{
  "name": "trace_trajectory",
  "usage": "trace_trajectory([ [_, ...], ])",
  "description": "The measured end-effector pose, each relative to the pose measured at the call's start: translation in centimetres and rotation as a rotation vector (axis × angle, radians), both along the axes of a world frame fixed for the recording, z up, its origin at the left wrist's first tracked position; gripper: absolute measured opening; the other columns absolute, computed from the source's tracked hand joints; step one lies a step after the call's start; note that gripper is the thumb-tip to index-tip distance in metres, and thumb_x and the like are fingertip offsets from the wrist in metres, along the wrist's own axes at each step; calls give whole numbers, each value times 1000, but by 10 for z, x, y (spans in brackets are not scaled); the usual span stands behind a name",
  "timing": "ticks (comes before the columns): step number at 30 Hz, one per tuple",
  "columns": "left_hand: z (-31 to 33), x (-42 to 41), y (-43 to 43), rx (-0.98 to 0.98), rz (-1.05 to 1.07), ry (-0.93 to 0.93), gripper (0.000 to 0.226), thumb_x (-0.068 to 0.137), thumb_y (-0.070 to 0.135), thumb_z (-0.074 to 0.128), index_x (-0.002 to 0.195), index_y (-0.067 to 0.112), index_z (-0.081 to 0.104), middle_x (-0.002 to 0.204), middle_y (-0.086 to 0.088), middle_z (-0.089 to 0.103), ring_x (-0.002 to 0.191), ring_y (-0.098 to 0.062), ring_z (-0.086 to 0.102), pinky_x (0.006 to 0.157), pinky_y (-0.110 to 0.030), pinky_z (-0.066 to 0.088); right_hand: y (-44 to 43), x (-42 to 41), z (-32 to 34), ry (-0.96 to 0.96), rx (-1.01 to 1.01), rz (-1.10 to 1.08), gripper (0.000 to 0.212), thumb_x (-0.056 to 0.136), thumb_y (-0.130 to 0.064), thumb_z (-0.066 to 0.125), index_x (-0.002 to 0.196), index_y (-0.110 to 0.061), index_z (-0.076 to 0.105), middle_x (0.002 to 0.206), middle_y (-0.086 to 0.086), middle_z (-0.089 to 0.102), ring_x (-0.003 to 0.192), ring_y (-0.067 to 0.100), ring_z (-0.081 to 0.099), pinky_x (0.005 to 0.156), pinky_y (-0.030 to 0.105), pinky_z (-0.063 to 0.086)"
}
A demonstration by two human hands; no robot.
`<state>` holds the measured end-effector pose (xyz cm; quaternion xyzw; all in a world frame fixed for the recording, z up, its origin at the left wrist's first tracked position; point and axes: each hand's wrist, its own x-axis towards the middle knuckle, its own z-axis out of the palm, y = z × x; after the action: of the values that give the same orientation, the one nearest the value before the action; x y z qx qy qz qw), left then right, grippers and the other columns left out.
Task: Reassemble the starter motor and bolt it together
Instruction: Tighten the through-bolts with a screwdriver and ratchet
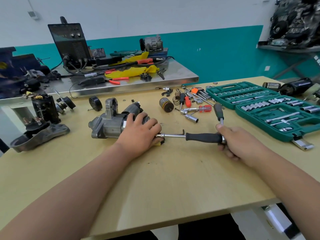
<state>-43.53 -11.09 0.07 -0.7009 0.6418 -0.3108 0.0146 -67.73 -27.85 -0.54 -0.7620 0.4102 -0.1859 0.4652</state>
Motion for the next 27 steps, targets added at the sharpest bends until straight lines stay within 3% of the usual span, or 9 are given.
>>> trace_trajectory([
  [4,-2,-1,0,20,29,-22,29,83,38,75,84,10,69,96,-5,70,106,-48,61,82,-62,47,-5,-12,-1,-214,69,223,19,99,-19,51,104,-17,69,55,1,56,46,12,45,43,20,37],
  [7,-3,2,-4,76,80,19,36,95,45,56,98,11,67,110,-3,66,120,-44,52,92,-58,39,-5,-19,-5,-266,-144,293,34,92,-1,59,110,-29,66,59,-6,59,51,7,52,54,13,44],
  [10,-4,6,-8,121,112,49,57,96,57,30,110,14,63,122,1,60,128,-39,43,99,-53,32,1,-10,-3,-148,-188,216,16,99,-21,50,104,-23,65,58,2,65,43,14,53,46,21,44],
  [13,-4,5,-7,114,118,86,64,91,63,29,107,12,65,121,0,61,127,-39,44,100,-54,33,-3,0,0,16,-68,46,57,98,-52,31,72,-12,63,46,5,53,33,19,37,36,19,28],
  [15,-6,4,-8,142,163,98,57,94,60,35,109,15,67,126,3,57,131,-36,39,105,-53,28,-5,-1,0,-30,-63,101,48,98,-49,35,79,-16,64,51,0,57,36,16,39,37,20,31],
  [18,-6,5,-12,133,187,117,43,96,51,44,112,18,67,131,7,51,132,-32,35,107,-51,24,-8,-17,0,2,-650,328,10,94,-39,52,103,-37,55,79,-15,64,68,1,55,60,15,42],
  [21,-4,5,-13,119,187,157,42,95,48,44,112,17,66,128,6,53,129,-30,37,105,-49,25,-17,-18,1,233,-1177,376,40,88,-45,55,125,-34,46,94,-20,56,83,8,53,65,18,37],
  [24,-5,-1,-7,43,127,135,35,89,45,60,101,13,68,113,-2,63,121,-38,49,100,-55,34,-7,-4,7,274,-604,353,34,100,-43,39,125,-24,51,101,-5,67,82,12,59,69,25,46],
  [27,-7,-5,-3,-36,105,134,26,78,36,79,83,12,72,94,-3,69,106,-45,60,89,-64,43,-12,14,13,-40,202,110,45,102,-43,32,88,-13,63,45,5,46,36,18,36,36,21,29],
])
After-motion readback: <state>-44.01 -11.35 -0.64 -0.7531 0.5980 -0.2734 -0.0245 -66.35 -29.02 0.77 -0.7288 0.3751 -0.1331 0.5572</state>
